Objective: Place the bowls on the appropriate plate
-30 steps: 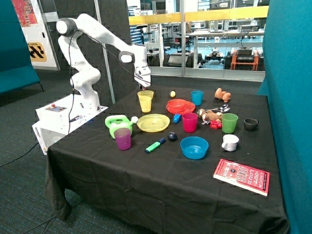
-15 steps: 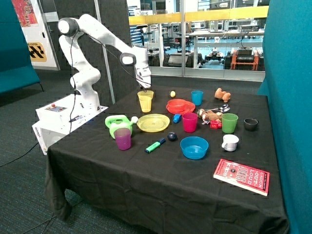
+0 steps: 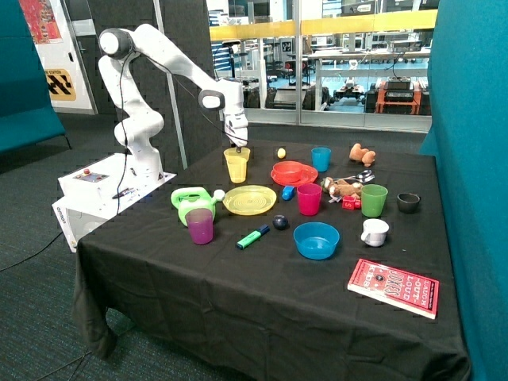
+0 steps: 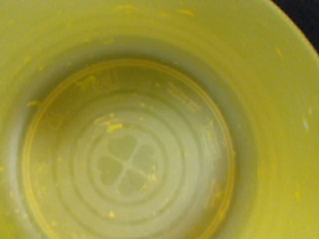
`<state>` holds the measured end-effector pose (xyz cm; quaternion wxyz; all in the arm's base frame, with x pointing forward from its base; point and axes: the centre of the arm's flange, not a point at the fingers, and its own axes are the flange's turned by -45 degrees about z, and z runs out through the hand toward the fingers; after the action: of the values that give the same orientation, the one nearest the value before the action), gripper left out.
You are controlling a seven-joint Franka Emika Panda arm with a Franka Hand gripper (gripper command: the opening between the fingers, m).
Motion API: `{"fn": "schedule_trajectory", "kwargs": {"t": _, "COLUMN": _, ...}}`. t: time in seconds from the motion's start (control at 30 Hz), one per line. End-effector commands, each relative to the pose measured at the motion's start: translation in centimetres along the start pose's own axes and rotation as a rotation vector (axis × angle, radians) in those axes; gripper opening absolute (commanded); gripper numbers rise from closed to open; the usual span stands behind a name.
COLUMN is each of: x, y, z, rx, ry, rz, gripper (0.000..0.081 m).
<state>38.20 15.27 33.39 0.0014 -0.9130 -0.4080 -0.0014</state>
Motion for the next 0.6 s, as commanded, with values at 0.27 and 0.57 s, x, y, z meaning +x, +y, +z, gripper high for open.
{"fn": "schedule_trajectory", "kwargs": {"t": 0.27, "x": 1.1, "y": 0.3, "z": 1.8, "rx": -0.0015, "ry": -0.0037, "rz": 0.033, "gripper": 0.0521}}
{"fn": "schedule_trajectory", "kwargs": {"t": 0.57, "x": 1.9, "y": 0.3, "z": 2.6, "rx": -0.0015, "ry": -0.0037, "rz": 0.035, "gripper": 0.0526}}
